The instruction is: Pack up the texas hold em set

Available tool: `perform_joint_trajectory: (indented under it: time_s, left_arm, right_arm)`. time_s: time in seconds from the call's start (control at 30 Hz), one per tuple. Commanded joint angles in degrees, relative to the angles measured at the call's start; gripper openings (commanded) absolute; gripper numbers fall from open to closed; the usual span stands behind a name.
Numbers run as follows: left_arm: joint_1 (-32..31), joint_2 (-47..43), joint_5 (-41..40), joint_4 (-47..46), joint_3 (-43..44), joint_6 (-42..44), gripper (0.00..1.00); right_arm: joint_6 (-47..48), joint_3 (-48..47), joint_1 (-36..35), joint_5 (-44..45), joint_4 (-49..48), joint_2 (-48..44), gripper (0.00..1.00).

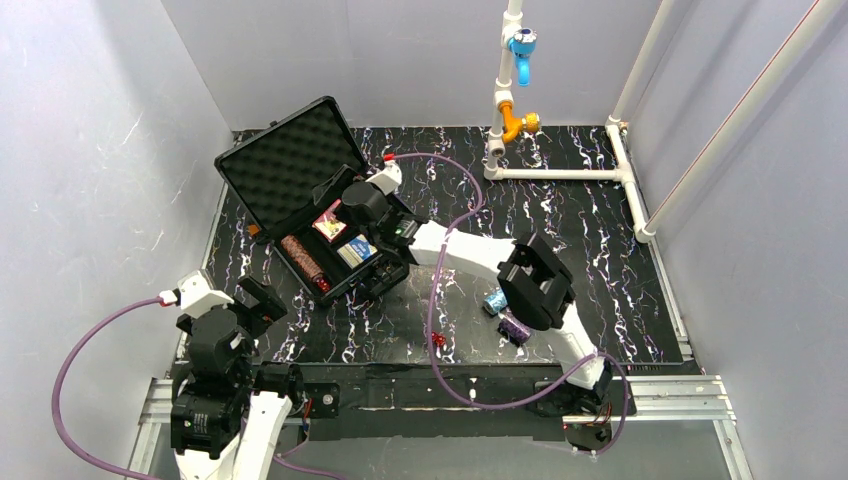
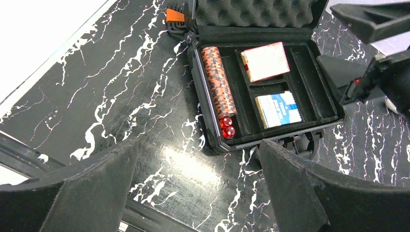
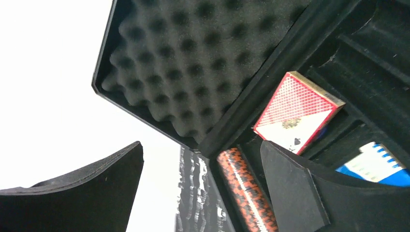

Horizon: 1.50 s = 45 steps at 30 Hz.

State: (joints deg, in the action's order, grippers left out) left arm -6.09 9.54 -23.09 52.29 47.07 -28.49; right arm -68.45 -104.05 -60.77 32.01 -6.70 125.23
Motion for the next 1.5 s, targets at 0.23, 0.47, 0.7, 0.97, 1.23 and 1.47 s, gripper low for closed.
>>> perform_joint_trajectory:
  time_s: [0.23,0.47,0.7,0.97,1.23,1.47]
  left_arm:
    - [0.5,1.7,0.1,-0.9,0.1,0.7,0.95]
    - [0.5,1.9,0.3,-1.0,0.1,0.8,0.95]
    - [0.5,2.4,0.4,-1.0,0.0,0.9,0.95]
    - [1.6,3.3,1.3,-1.5,0.0,1.3,0.95]
    - [2.1,3.5,1.7,-1.6,0.0,1.5,0.95]
    - [2.2,3.7,1.8,-1.6,0.0,1.6,0.95]
  right_arm:
    - [25.6,22.1,10.1,-32.3,-33.9,-8.7,0.98]
    - [-6.0,20.8,24.2,-59.5,-56.8,4.5,0.98]
    - [11.4,18.8,24.3,-54.6,-36.3,1.4,0.97]
    - [35.4,0.0,20.4,-55.2,-11.5,8.7,0.56]
    - [49.1,-14.3,17.1,-55.2,3.5,16.0,0.56]
    - [50.8,-16.3,16.2,-53.8,5.2,17.7,0.48]
